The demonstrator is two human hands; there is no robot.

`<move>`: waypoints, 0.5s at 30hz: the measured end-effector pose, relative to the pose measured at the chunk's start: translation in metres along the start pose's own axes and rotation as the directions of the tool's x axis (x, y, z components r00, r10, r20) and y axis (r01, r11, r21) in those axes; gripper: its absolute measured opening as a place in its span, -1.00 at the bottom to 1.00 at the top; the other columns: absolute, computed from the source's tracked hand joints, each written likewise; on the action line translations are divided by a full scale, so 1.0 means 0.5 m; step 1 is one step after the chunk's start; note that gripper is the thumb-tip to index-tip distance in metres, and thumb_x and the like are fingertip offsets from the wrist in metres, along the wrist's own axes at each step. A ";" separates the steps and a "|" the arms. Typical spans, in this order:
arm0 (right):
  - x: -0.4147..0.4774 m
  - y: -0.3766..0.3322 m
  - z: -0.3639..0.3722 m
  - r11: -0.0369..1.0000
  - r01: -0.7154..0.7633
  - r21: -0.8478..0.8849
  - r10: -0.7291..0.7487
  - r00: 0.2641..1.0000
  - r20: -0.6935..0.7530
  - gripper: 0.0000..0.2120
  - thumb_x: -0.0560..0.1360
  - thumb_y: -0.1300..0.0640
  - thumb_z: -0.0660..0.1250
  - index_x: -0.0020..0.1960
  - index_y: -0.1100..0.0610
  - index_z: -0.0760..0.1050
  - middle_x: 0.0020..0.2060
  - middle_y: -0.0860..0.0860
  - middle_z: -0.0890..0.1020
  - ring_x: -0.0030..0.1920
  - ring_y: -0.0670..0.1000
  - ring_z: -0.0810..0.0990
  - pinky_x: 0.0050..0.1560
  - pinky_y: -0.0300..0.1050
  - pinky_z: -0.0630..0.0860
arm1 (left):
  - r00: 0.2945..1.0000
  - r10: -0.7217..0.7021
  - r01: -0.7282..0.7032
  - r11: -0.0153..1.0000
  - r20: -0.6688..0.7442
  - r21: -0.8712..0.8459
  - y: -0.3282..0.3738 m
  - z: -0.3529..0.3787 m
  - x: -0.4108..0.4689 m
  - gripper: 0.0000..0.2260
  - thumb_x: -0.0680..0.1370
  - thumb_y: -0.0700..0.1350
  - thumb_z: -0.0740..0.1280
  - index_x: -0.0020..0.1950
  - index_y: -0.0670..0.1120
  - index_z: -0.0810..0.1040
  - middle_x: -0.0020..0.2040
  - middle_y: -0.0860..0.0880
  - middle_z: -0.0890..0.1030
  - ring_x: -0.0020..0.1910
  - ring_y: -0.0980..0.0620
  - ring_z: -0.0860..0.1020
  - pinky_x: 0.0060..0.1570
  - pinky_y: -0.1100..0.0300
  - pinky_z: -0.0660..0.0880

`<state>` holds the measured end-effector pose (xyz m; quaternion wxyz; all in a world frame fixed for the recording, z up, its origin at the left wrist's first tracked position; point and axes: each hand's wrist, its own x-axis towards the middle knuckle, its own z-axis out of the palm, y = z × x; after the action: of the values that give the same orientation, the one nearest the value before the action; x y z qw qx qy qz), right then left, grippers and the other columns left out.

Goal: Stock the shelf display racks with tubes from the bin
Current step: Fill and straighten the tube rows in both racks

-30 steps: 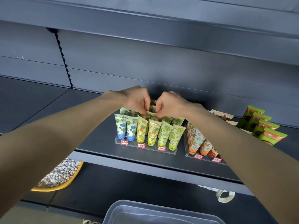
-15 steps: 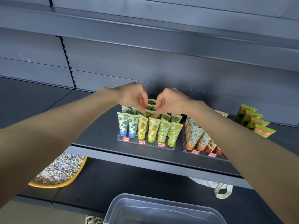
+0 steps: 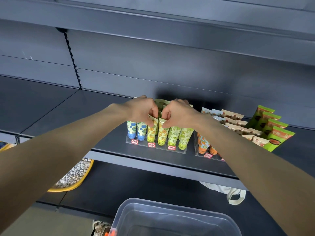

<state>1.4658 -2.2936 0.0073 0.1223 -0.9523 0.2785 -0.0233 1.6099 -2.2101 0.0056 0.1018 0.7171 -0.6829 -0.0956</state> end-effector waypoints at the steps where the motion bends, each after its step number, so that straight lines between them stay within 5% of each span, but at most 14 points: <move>1: 0.003 0.000 0.004 1.000 -0.021 0.000 0.021 1.000 0.002 -0.79 0.28 0.04 0.52 -0.37 -0.09 0.48 -0.12 0.02 0.57 0.07 0.17 0.47 0.23 0.09 0.36 | 1.000 0.002 -0.002 1.000 -0.008 0.001 -0.002 0.003 0.002 -0.81 0.36 -0.06 0.49 -0.05 -0.02 0.65 -0.09 0.04 0.65 0.00 0.07 0.46 0.06 0.09 0.46; 8: 0.009 -0.001 0.007 0.999 -0.036 -0.010 0.036 0.999 -0.018 -0.71 0.27 0.10 0.52 -0.44 -0.10 0.42 -0.10 0.05 0.58 0.04 0.19 0.50 0.16 0.08 0.46 | 0.998 0.025 -0.023 0.999 -0.055 0.039 0.001 0.011 0.007 -0.92 0.36 -0.06 0.48 -0.20 -0.01 0.63 -0.35 0.10 0.52 -0.20 0.06 0.39 -0.18 0.14 0.38; 15: 0.009 0.000 0.008 0.998 -0.032 -0.055 0.031 0.999 -0.013 -0.71 0.29 0.10 0.51 -0.44 -0.08 0.42 -0.13 0.03 0.57 0.03 0.19 0.49 0.17 0.09 0.43 | 0.997 0.029 -0.025 0.998 -0.066 0.056 0.002 0.014 0.011 -0.91 0.35 -0.05 0.48 -0.25 0.03 0.59 -0.38 0.16 0.46 -0.22 0.07 0.36 -0.17 0.15 0.35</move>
<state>1.4700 -2.2953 0.0033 0.0946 -0.9507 0.2947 -0.0194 1.6073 -2.2155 -0.0008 0.1061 0.7131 -0.6911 -0.0513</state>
